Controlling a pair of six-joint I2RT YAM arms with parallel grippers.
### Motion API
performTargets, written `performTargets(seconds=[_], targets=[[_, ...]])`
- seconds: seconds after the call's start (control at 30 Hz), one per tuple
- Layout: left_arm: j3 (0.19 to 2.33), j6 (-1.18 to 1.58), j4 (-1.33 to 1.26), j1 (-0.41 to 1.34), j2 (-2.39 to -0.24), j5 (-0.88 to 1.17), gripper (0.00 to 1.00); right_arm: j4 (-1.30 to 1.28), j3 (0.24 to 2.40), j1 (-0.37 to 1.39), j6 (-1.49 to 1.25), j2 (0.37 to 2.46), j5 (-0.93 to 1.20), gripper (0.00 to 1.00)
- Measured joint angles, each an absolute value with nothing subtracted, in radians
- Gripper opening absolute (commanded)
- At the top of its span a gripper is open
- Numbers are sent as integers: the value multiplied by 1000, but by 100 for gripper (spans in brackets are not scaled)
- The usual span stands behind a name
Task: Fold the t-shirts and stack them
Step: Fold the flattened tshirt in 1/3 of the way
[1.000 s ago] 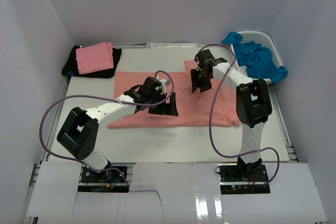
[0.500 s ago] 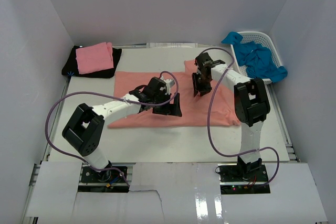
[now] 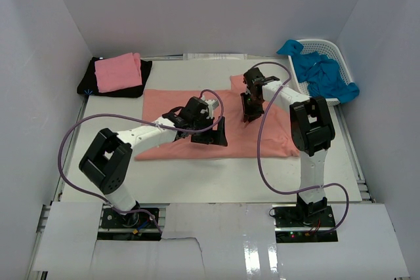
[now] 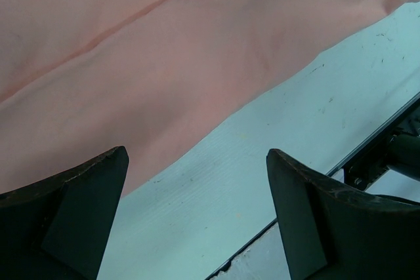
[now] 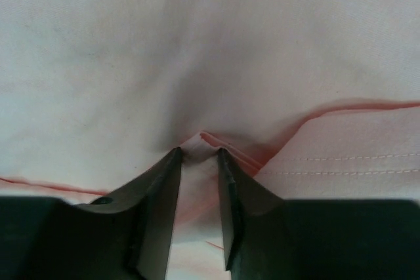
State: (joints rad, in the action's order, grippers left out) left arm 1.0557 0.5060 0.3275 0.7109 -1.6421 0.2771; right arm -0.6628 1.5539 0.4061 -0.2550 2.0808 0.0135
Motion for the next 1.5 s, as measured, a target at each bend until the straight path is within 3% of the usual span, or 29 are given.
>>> performTargets(seconds=[0.27,1.0,1.27,1.37,1.5], targets=[[1055,512,328,719,-1660,278,97,-654,1554,406,-254,2083,8,16],[1055,517,319,751,-1711,278,97,-659,1601,446,-201,2083,-62,18],[1055,520,316,757,-1713,278,97,-659,1601,447,-197,2083,-65,28],[1056,520,317,760,-1714,278,97,-659,1601,447,-195,2083,-66,21],[1065,519,328,772,-1719,269,96,-658,1602,447,-194,2083,-66,21]])
